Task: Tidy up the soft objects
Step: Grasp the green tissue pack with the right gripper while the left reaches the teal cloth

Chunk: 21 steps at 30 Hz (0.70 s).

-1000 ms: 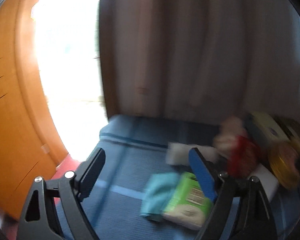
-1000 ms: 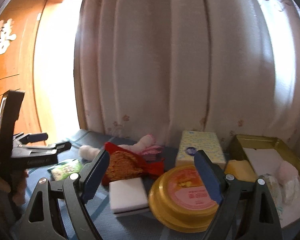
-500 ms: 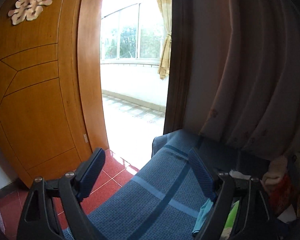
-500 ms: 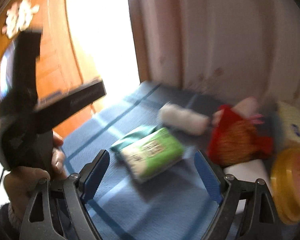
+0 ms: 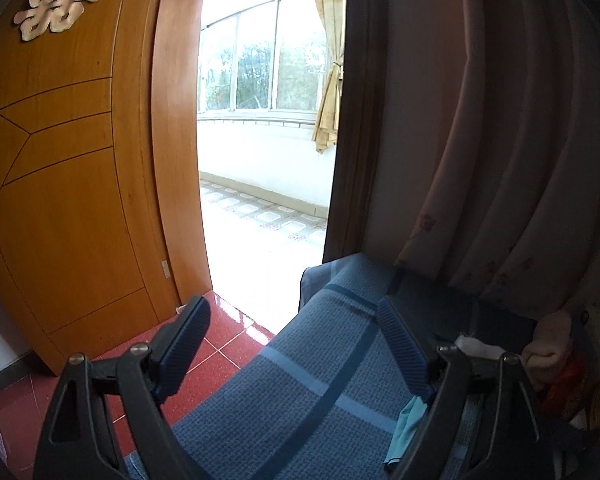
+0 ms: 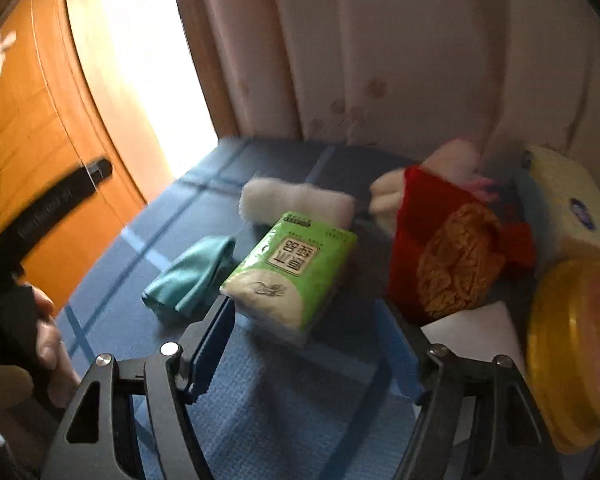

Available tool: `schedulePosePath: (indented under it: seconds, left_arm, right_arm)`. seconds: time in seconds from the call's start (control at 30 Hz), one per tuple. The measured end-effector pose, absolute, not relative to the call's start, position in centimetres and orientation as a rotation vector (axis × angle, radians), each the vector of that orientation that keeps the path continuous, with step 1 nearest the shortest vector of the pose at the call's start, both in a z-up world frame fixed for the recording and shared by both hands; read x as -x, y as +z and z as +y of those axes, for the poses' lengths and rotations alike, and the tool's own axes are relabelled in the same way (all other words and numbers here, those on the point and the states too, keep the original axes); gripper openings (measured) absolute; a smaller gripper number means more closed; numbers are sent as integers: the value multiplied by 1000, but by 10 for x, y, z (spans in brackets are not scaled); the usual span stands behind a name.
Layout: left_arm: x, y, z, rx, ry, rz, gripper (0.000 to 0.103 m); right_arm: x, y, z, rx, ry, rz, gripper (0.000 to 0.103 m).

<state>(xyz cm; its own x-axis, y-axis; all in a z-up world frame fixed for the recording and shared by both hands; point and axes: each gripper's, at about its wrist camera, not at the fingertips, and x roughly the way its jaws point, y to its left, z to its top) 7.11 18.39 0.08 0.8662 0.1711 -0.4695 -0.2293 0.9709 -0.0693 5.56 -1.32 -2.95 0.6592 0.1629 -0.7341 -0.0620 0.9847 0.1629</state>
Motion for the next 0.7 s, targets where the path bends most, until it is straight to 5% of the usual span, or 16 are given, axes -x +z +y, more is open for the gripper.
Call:
schedulePosePath:
  seconds: [0.43,0.5,0.7]
  left_arm:
    - [-74,-1,182,107,193,488,87]
    - [-75,-2,180,102,189,492,87]
    - [-78,-3,174,93,126,521,91]
  right_arm:
    - [-90,-34,3,-173,121,888,73]
    - [-97,-38,8,-129,108,916,62]
    - [-86,-34,15,-37,203,893,54]
